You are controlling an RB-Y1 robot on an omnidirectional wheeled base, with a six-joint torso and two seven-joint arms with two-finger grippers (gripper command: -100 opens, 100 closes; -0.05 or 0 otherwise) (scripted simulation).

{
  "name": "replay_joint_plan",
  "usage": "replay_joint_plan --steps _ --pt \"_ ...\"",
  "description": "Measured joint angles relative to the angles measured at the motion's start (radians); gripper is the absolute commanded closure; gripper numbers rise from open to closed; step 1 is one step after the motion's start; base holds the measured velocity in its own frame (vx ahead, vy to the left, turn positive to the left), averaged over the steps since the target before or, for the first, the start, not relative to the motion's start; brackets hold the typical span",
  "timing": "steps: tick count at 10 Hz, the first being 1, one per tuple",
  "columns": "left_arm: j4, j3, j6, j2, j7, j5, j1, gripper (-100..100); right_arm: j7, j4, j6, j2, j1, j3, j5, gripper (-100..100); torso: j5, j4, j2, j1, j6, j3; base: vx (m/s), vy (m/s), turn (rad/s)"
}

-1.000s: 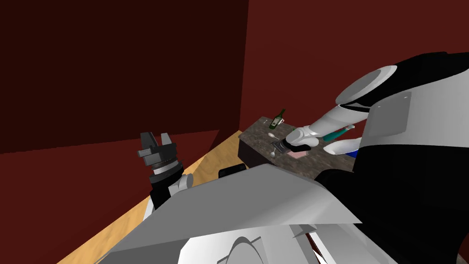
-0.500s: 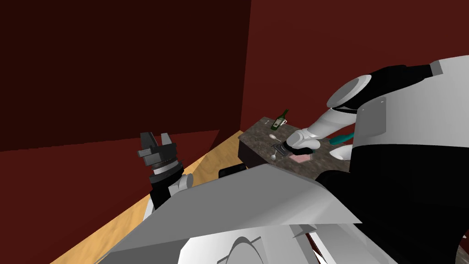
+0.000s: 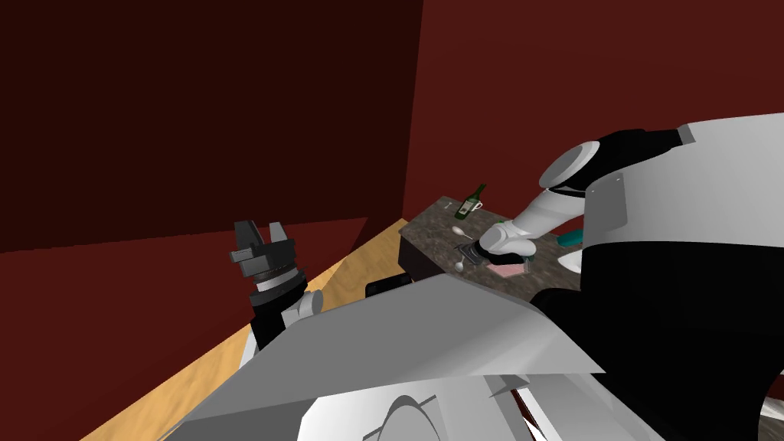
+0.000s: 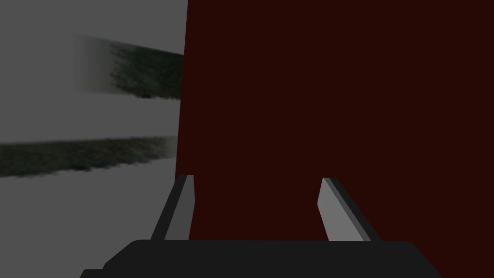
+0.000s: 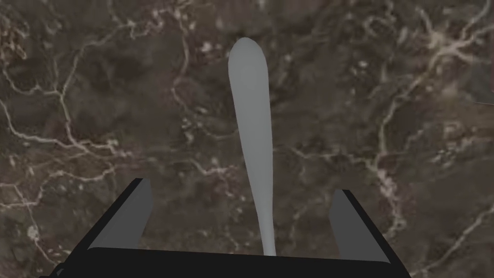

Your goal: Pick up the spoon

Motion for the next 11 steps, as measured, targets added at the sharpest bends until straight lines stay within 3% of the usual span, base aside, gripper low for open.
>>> replay_joint_plan --steps 1,5,6,7,11 --pt "0.000 0.000 0.000 0.000 0.000 0.000 0.000 0 0.000 -0.001 0.003 0.000 0.001 -0.001 0.000 100 0.000 0.000 0.001 0.001 0.000 0.001 0.000 0.000 0.000" --pt "0.000 0.000 0.000 0.000 0.000 0.000 0.000 0 0.002 0.000 0.003 0.000 0.001 0.001 0.000 100 -0.002 0.000 0.000 -0.001 -0.001 0.000 -0.001 -0.001 -0.004" --pt "0.000 0.000 0.000 0.000 0.000 0.000 0.000 0 0.002 0.000 0.004 0.000 0.001 0.001 0.000 0 -0.002 0.000 0.000 -0.001 -0.001 0.000 0.000 0.000 0.000" --pt "0.000 0.000 0.000 0.000 0.000 0.000 0.000 0 0.002 0.000 0.004 0.000 0.001 0.001 0.000 100 -0.002 0.000 0.000 -0.001 -0.001 0.000 -0.024 0.014 -0.033" --pt "0.000 0.000 0.000 0.000 0.000 0.000 0.000 0 -0.003 -0.004 -0.038 -0.010 -0.070 0.034 -0.004 100 -0.002 0.000 0.002 0.000 0.000 0.001 -0.031 0.013 -0.028"
